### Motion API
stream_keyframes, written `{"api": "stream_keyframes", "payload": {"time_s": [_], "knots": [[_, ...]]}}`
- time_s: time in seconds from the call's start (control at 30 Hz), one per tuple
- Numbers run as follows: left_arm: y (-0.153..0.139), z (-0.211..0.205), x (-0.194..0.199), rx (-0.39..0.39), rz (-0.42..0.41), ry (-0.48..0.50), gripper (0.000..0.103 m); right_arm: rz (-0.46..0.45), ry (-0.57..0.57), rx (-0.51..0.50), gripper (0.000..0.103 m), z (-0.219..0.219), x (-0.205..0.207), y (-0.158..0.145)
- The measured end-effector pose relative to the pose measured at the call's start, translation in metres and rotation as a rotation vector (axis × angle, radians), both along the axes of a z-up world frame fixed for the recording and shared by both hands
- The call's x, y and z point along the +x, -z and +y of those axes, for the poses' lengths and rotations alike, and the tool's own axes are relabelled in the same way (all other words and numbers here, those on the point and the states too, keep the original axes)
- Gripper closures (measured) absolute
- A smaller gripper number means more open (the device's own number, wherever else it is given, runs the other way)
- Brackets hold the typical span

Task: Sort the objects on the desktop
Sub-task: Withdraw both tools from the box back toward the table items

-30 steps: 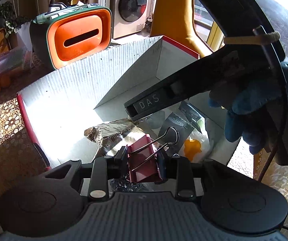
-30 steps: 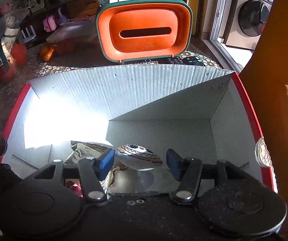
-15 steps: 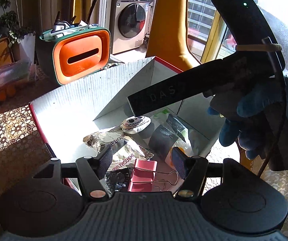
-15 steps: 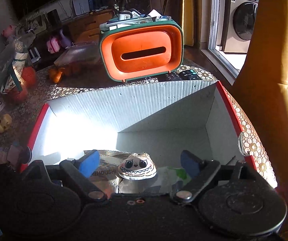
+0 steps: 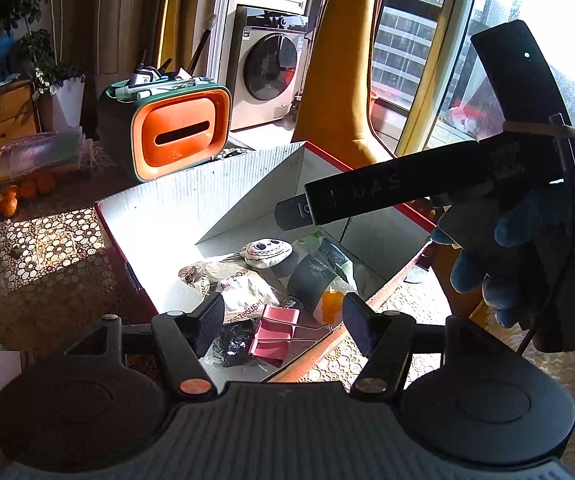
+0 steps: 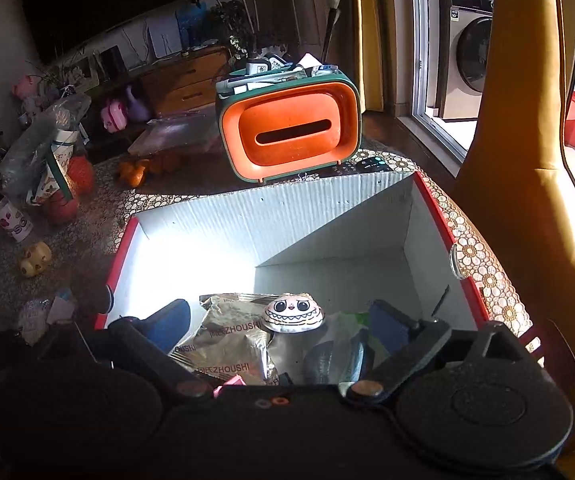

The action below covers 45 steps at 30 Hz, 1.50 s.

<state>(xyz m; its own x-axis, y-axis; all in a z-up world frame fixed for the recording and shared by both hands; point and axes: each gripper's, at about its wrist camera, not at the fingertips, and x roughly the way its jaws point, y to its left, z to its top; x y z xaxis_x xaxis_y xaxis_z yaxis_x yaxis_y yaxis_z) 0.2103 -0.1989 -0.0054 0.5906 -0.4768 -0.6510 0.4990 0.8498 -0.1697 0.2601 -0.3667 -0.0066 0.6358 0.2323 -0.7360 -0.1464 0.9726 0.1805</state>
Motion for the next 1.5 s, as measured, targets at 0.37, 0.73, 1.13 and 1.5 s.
{"api": "stream_keyframes", "payload": {"time_s": [0.37,0.73,1.13,1.5], "knots": [[-0.021,0.037,-0.035,-0.026,-0.064,-0.050,0.033,-0.127,-0.020,0.009,0.007,0.018,-0.052,-0.031],[-0.033,0.085,-0.068,-0.047,-0.123,-0.133,0.022,-0.210,-0.047,0.034,0.007,0.056,-0.095,-0.053],[-0.029,0.159,-0.092,-0.051,-0.134,-0.255,0.016,-0.262,-0.151,-0.013,0.006,0.126,-0.122,-0.052],[-0.009,0.243,-0.091,-0.025,-0.119,-0.406,0.000,-0.270,-0.238,-0.004,0.003,0.184,-0.133,-0.038]]}}
